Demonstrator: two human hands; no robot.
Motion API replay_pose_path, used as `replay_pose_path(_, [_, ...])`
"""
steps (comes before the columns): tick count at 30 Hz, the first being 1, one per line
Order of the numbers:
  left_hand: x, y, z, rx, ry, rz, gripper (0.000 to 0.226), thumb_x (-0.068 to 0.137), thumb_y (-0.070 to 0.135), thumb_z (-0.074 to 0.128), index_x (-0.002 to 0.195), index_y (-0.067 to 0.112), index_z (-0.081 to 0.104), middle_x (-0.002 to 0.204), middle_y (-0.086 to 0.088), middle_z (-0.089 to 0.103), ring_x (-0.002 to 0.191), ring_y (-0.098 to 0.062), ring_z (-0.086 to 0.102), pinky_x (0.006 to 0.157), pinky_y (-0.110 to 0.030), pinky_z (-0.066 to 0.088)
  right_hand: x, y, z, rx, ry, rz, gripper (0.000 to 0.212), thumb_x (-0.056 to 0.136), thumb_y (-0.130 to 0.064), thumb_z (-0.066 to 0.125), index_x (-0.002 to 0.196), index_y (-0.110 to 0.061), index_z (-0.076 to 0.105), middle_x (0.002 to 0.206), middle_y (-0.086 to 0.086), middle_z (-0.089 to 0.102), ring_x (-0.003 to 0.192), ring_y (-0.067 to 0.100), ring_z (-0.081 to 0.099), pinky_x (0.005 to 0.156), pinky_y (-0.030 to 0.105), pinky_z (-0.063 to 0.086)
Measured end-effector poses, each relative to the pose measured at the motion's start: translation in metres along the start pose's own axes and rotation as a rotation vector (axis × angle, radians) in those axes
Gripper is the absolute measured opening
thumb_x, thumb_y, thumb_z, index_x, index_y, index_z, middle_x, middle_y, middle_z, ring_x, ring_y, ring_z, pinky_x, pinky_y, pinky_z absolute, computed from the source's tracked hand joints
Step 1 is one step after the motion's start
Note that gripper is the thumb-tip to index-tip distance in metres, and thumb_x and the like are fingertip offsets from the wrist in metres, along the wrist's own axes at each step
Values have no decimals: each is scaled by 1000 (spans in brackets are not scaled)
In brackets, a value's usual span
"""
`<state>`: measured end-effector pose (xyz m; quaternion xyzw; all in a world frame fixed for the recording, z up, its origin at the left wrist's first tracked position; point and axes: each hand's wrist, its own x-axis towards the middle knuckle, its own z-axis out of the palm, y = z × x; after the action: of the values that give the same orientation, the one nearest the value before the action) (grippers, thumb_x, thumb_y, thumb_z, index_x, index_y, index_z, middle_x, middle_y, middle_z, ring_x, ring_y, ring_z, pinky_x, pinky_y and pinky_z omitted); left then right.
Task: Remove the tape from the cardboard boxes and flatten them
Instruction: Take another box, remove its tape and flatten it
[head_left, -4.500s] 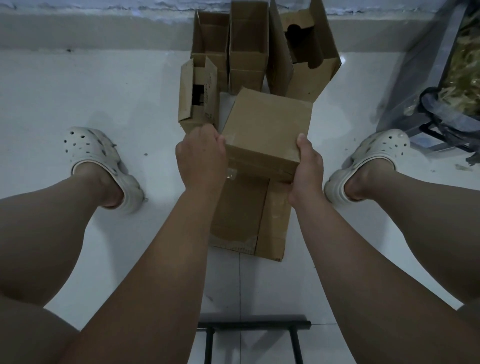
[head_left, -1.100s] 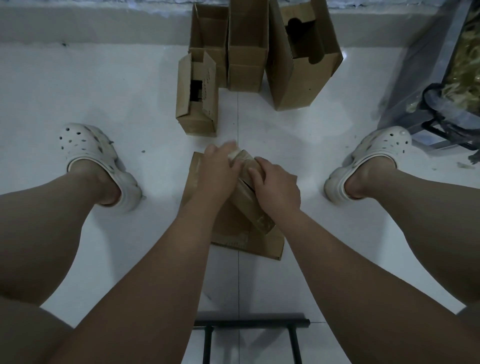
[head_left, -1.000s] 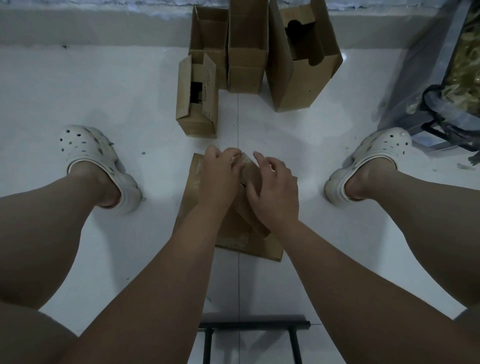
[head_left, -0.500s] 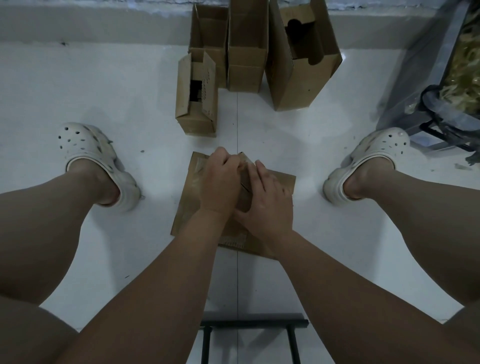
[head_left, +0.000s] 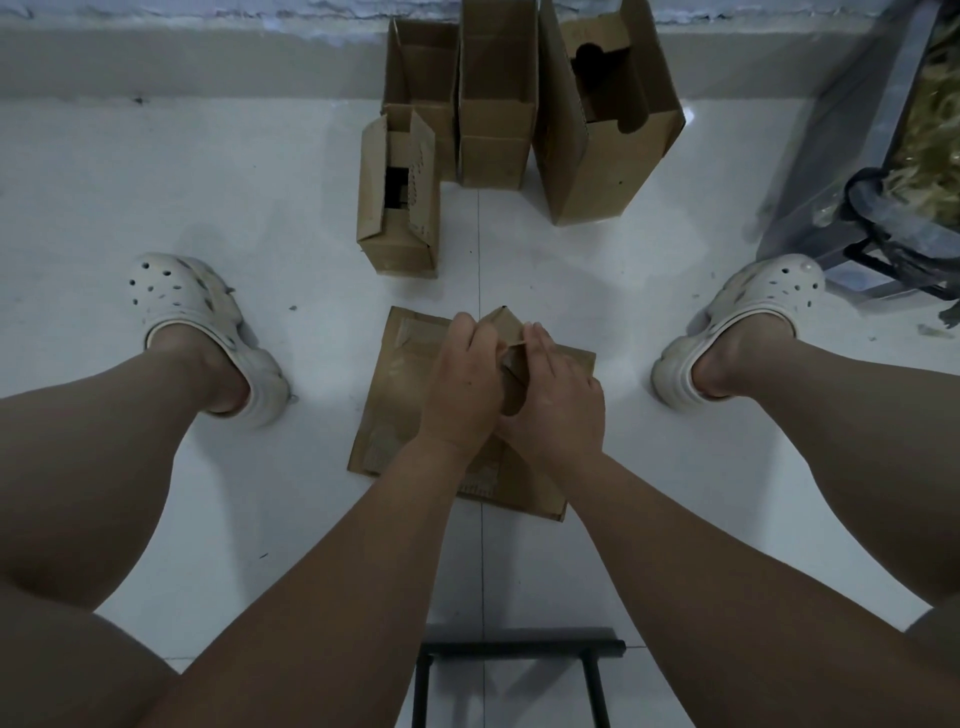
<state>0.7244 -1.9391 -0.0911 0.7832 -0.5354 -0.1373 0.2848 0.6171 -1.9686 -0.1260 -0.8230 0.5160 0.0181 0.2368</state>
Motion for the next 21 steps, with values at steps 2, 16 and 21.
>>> replay_pose_path(2, [-1, -5, 3, -49, 14, -50, 3, 83, -6, 55, 80, -7, 55, 87, -23, 51, 69, -20, 41, 60, -8, 35, 1, -2, 0, -24, -3, 2, 105, 75, -66, 64, 156, -22, 13, 159, -1, 25, 135, 24, 39, 106, 44, 35])
replay_pose_path(16, [-19, -5, 6, -189, 153, -194, 15, 89, 10, 57, 90, -2, 48, 98, -2, 33, 77, -15, 42, 68, -5, 36, 11, -7, 7, 11, 25, 46, 87, 83, -52, 51, 155, -22, 14, 149, 6, 36, 125, 31, 41, 99, 44, 37])
replay_pose_path(21, [-16, -17, 2, -39, 68, -125, 32, 78, -5, 65, 106, -2, 50, 97, -24, 45, 71, -27, 46, 53, -41, 53, 10, -5, 6, 40, 15, 36, 97, 79, -64, 56, 155, -25, 11, 148, 3, 35, 129, 25, 37, 103, 43, 34])
